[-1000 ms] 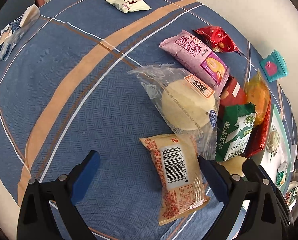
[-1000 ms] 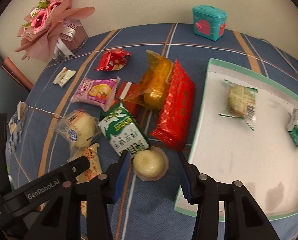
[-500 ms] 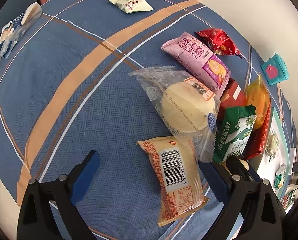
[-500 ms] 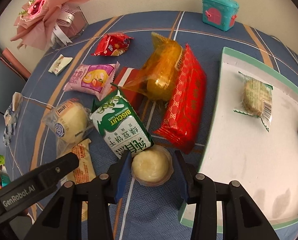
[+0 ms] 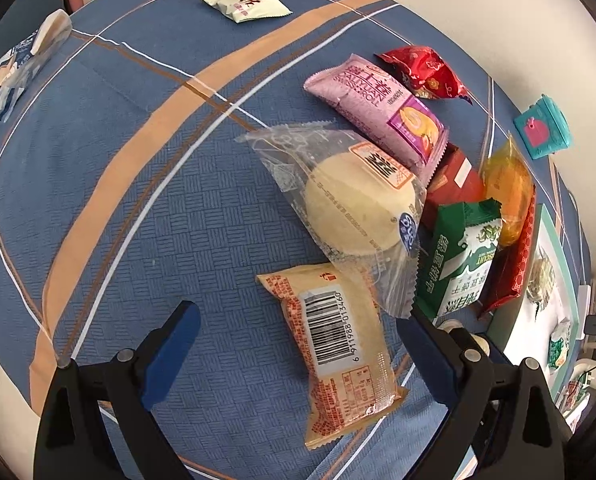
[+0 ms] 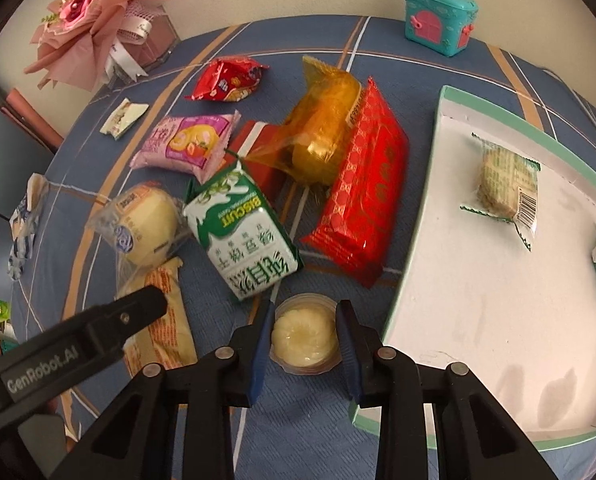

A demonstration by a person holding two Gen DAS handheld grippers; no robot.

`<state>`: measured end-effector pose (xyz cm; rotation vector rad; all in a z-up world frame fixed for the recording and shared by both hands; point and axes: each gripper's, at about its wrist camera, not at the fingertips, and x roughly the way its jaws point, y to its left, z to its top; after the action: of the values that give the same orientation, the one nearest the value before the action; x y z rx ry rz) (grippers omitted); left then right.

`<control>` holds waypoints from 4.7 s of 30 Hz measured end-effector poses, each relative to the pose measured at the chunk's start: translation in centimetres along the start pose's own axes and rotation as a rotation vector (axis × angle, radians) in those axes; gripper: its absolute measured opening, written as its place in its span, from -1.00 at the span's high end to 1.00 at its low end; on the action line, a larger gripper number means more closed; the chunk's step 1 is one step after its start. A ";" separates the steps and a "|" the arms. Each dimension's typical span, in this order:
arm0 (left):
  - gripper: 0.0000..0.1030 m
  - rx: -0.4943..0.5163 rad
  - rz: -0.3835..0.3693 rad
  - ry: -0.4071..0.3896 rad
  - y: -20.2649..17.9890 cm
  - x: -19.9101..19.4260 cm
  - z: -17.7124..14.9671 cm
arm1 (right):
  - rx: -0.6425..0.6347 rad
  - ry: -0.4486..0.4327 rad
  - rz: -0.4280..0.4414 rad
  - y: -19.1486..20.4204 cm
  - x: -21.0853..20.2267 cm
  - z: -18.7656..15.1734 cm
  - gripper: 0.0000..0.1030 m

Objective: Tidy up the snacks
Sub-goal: 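Close the right tool around the clear pudding cup, then grasp the yellow barcode bread pack with the left tool while the right tool holds the pudding cup, then carry the bread pack with the left tool while the right tool carries the pudding cup to the tray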

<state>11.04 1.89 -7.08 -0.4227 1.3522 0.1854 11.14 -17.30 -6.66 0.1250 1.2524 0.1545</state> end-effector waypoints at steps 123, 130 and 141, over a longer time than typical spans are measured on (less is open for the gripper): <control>0.28 0.360 -0.207 -0.227 -14.0 -7.9 -6.3 | 0.260 -0.094 -0.069 -8.4 -8.6 -1.8 0.12; 0.28 0.519 -0.199 -0.232 -18.8 -7.6 -8.9 | 0.405 -0.107 -0.190 -14.1 -9.8 -3.1 0.12; 0.27 0.718 -0.219 -0.228 -24.6 -5.8 -13.0 | 0.618 -0.172 -0.314 -21.7 -12.5 -5.8 0.11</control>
<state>7.09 -25.06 1.14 0.0606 1.0520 -0.4168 2.87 -40.89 -0.60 0.4607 1.0977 -0.5114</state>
